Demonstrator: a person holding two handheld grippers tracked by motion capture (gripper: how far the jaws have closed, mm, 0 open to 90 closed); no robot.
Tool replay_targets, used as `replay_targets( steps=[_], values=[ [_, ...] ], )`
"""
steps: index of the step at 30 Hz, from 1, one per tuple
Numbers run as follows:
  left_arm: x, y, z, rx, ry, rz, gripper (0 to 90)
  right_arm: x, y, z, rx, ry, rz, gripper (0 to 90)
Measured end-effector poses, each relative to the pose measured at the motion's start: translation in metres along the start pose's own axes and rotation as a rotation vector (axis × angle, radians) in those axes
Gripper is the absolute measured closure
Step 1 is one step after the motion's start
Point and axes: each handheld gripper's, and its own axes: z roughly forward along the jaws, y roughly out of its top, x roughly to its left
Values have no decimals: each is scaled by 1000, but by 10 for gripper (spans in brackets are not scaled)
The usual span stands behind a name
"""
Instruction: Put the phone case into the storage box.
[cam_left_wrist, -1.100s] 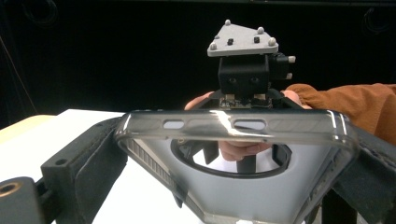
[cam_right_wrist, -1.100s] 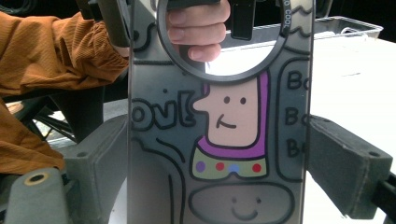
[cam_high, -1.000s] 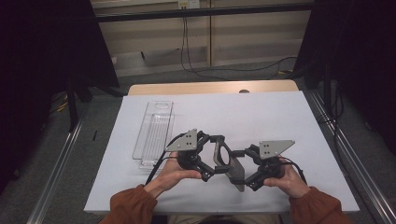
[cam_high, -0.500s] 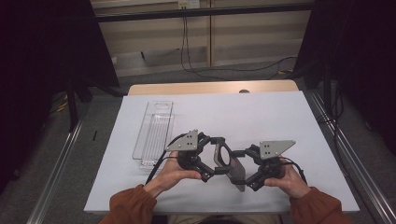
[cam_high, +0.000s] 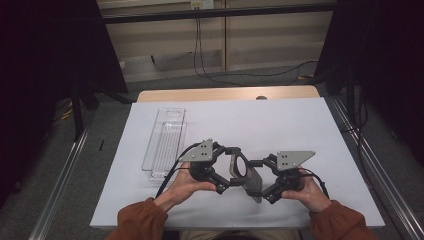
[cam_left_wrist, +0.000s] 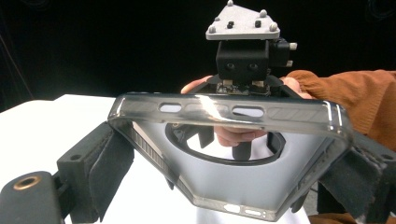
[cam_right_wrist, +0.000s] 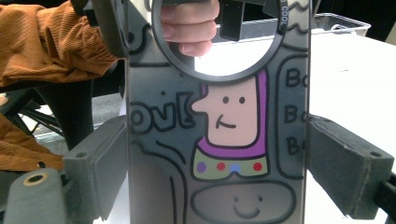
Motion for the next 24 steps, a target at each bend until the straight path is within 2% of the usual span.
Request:
replay_targets(
  steps=[3, 5, 9, 14, 20, 23, 24],
  values=[
    [0, 1, 0, 9, 17, 4, 102, 0, 0, 0, -4, -17, 3, 107],
    [0, 2, 1, 1, 8, 1, 105, 1, 1, 1, 4, -34, -1, 102],
    [-2, 3, 2, 2, 11, -1, 111, 4, 0, 4, 18, -40, -5, 80],
    [3, 3, -2, 6, 42, 1, 116, 5, 0, 4, 7, -59, 7, 38],
    [5, 4, -6, -2, 71, -7, 120, 3, 0, -1, -11, -122, 18, 38],
    [6, 4, -8, 8, 88, 1, 120, 1, -1, -4, -30, -163, 43, 37],
    [6, 4, -8, 1, 86, -7, 120, 0, -2, -6, -29, -171, 49, 37]
  ],
)
